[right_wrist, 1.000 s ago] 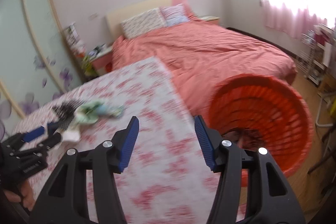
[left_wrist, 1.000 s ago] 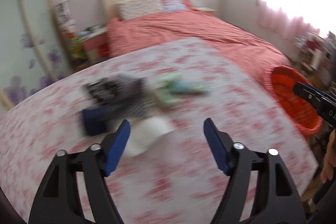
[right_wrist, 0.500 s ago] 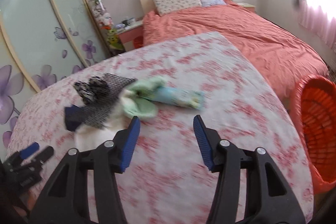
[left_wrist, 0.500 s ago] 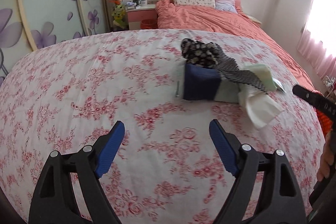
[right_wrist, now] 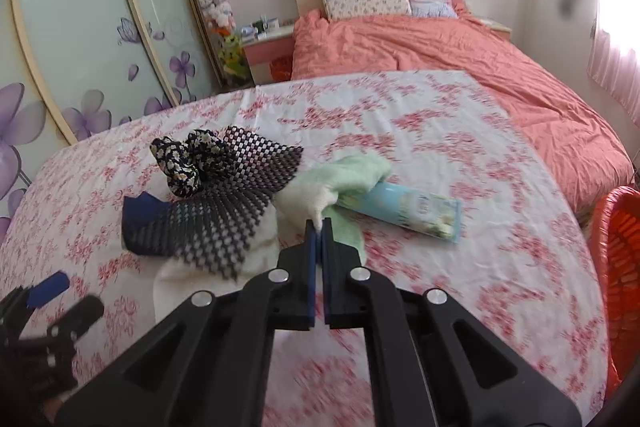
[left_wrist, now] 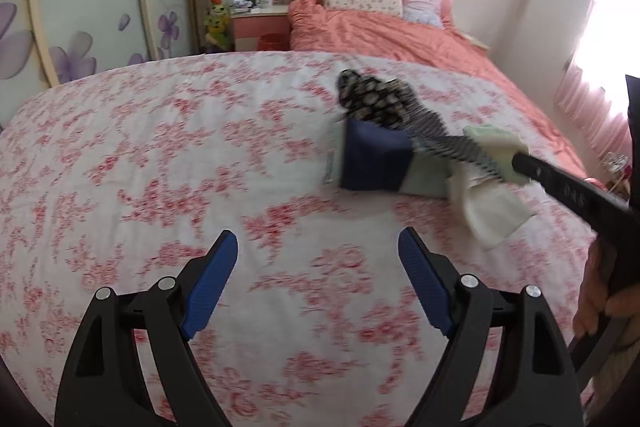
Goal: Collect trash
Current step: 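Grasp the mint green cloth with the right tool while the left grasps the white tissue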
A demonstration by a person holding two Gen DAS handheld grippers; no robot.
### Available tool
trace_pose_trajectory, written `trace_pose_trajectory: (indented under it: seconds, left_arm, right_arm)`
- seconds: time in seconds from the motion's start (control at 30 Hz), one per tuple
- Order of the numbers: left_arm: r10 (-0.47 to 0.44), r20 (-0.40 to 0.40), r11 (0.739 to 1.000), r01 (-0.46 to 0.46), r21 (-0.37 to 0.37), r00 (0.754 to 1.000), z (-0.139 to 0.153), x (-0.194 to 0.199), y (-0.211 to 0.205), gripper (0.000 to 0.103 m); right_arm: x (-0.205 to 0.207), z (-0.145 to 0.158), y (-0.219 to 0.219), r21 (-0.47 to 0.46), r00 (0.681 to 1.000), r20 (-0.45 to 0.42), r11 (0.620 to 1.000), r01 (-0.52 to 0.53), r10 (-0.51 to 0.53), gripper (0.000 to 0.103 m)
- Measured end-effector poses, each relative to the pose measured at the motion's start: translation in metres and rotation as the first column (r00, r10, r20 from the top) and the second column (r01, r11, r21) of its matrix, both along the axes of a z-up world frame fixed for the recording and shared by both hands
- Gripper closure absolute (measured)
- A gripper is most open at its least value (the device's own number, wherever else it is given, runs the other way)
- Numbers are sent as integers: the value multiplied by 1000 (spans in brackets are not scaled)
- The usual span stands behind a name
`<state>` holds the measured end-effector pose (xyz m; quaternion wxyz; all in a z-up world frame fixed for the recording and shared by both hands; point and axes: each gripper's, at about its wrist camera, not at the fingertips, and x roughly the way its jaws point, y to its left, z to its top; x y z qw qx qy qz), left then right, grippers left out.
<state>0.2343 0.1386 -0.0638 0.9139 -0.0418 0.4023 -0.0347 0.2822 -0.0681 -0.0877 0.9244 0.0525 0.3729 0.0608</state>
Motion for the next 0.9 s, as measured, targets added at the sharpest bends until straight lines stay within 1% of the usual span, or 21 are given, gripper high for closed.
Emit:
trace_pose_trajectory:
  seconds: [0.1,0.27,0.33,0.43,0.57,0.63,0.73,0.8,0.9]
  left_arm:
    - [-37,9,999,37,-19,999,6,0,-17,21]
    - [-104,14,994,105,-34,994,9,2,-53,21]
    - [-124,-2,992,124,-34,992,6,8,-69,21]
    - [-127,-35,991,125,-55,991,0,19,-84,21]
    - [-88,-41,995,86,-41,995,-5,31,-97,12]
    - [-78,-49,996,76,-37,996,-7,36,-100,12]
    - [-76,-59,996,73,-53,995,-7,40,-105,11]
    - [-89,-52,994,86,-65,995,-5,37,-109,11]
    - [-100,-41,994,98,-57,994,-4,35,-115,9]
  right_arm:
    - [-22,7,-20,2,1000,23,1000,19,-19,100]
    - [-49,2,-58,-18,996,0,996,87,-87,100]
    - [-58,-4,-75,-16,993,-20,993,115,-115,100]
    - [-63,-10,-90,0,990,-41,991,137,-137,99]
    - [-65,-15,-92,9,991,-46,992,128,-128,99]
    - [-65,-16,-90,10,992,-45,993,121,-120,99]
    - [-64,-17,-89,20,993,-47,994,110,-109,99]
    - [-64,-18,-89,25,993,-49,994,107,-106,99]
    - [-65,-21,-90,27,993,-55,994,108,-106,99]
